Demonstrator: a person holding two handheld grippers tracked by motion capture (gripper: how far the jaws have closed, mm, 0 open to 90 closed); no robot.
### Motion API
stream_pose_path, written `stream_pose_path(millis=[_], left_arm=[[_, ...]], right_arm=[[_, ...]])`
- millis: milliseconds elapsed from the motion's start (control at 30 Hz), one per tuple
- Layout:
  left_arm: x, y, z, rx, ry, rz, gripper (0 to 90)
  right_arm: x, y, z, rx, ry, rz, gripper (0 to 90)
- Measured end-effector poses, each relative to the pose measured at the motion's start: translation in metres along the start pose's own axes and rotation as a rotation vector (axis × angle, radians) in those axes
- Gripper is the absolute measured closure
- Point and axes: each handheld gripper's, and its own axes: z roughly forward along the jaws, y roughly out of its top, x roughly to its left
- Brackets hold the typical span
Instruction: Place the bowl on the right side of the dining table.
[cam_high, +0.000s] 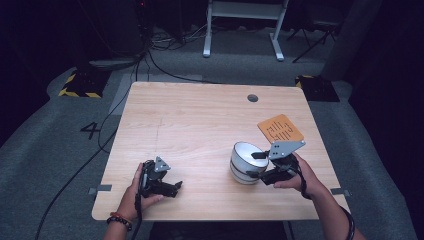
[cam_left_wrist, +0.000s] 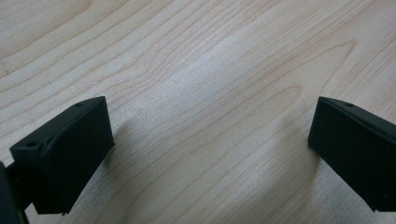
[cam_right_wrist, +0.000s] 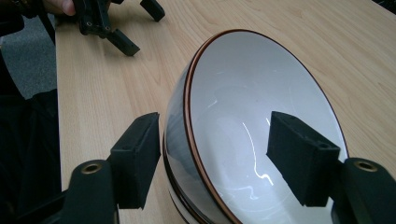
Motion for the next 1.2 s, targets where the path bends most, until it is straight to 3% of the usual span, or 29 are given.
stream_pose_path(millis=[333, 533, 600, 700, 800, 867, 1033, 1200], left_arm=[[0.0, 0.0, 0.0, 0.001, -0.001, 0.001, 0.1], [0.0, 0.0, 0.0, 0.003, -0.003, -0.002, 0.1], [0.0, 0.0, 0.0, 0.0, -0.001, -0.002, 0.1], [0.0, 0.0, 0.0, -0.001, -0.001, -0.002, 0.1], [0.0, 0.0, 0.0, 0.003, -0.003, -0.002, 0.1], [0.0, 0.0, 0.0, 0.0, -0.001, -0.003, 0.1], [0.0, 0.0, 0.0, 0.001, -0.001, -0.002, 0.1], [0.0, 0.0, 0.0, 0.0, -0.002, -0.003, 0.1]], right_arm=[[-0.003, 0.005, 0.009, 0.006, 0.043, 0.013, 42.5], [-0.004, 0.007, 0.016, 0.024, 0.096, 0.025, 52.9], [-0.005, 0.008, 0.018, 0.03, 0.12, 0.033, 58.2], [-0.006, 0.01, 0.019, 0.036, 0.176, 0.038, 73.5], [-0.005, 0.012, 0.019, 0.043, 0.201, 0.032, 79.5], [-0.005, 0.014, 0.019, 0.056, 0.199, 0.012, 80.1], [-0.005, 0.011, 0.017, 0.037, 0.201, 0.035, 81.7], [-0.003, 0.012, 0.016, 0.039, 0.186, 0.015, 81.7]])
